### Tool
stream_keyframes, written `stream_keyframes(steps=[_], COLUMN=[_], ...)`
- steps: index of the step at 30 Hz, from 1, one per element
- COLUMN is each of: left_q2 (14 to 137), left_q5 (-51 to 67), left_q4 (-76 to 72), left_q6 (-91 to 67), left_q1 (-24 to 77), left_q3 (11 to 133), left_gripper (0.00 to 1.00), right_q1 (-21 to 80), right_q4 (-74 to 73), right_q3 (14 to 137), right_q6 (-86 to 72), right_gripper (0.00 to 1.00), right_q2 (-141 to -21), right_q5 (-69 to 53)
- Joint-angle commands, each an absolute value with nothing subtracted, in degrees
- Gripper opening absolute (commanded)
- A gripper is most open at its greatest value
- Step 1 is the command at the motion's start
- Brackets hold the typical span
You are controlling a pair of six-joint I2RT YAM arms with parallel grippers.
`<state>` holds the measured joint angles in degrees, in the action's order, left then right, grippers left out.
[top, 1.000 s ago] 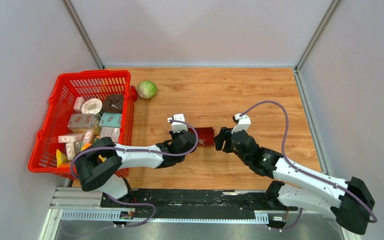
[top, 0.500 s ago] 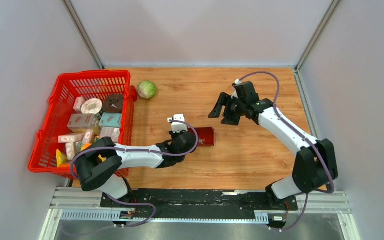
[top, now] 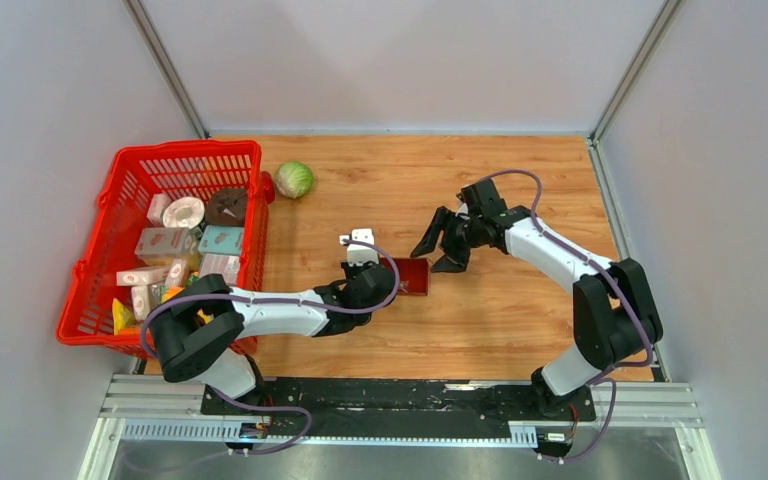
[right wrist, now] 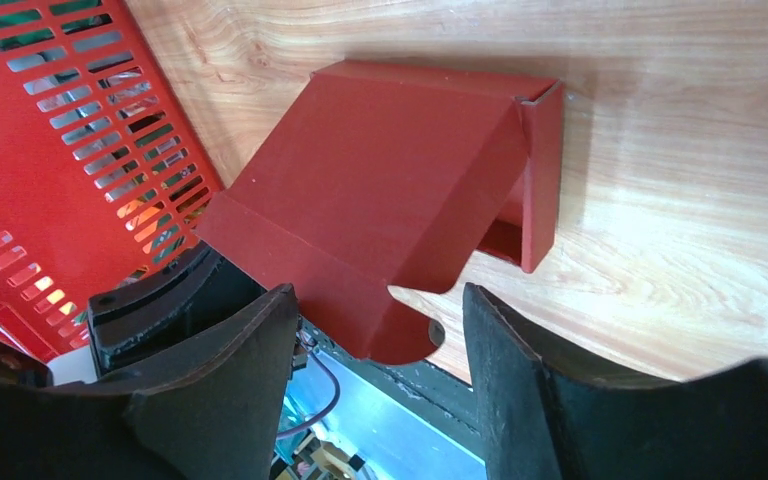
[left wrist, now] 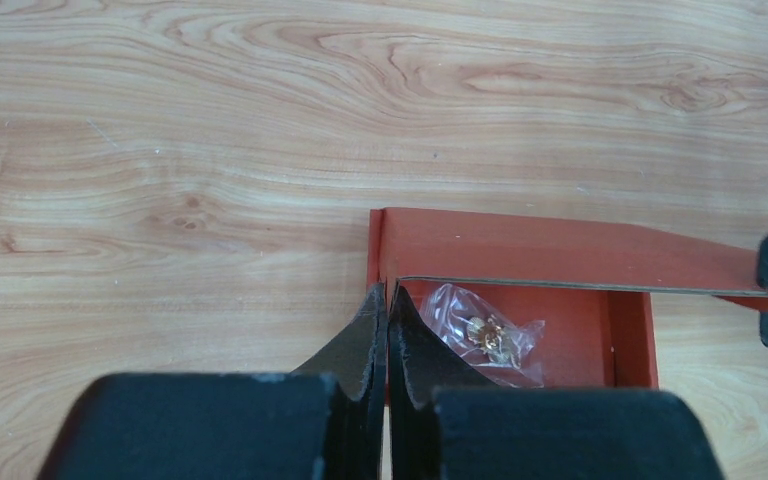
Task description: Fold the paper box
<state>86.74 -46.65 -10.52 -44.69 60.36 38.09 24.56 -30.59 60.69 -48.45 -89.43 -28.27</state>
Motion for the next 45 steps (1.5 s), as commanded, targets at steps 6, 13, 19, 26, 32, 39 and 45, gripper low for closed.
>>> stream_keyframes(steps=[6,13,19,26,32,39,45], left_q2=[87.89,87.98,87.37,82.19,74.63,69.44,70.40], left_q5=[-46.41,-45.18,-40.35,-36.57,-29.90,-18.39,-2.38], left_q4=[-7.82,-9.74,-10.38,-0.36,12.99,35.65,34.99], left_q6=[-42.72,-41.14,-38.15,-35.78,-36.91,-42.70,-54.04], left_q1=[61.17,61.44,61.52,61.52,61.44,55.48,41.67], left_q3=[40.08,40.08,40.87,44.82,47.71,59.67,58.27], left_gripper=[0.00,0.00,0.04,0.38,0.53,0.55,0.54], right_q1=[24.52,24.52,24.35,23.99,23.47,23.20,23.03], right_q4=[-24.52,-19.78,-18.28,-18.90,-18.54,-17.58,-15.47], right_q3=[61.17,58.89,57.92,56.95,56.43,55.64,55.02], right_q6=[-51.33,-54.13,-54.49,-52.03,-50.36,-49.13,-50.01], right_gripper=[0.60,0.50,0.42,0.42,0.42,0.44,0.44], right_q2=[-92.72,-93.95,-93.96,-94.04,-94.22,-94.39,-94.40], right_q5=[-31.03,-32.25,-33.22,-33.40,-33.75,-33.92,-34.80])
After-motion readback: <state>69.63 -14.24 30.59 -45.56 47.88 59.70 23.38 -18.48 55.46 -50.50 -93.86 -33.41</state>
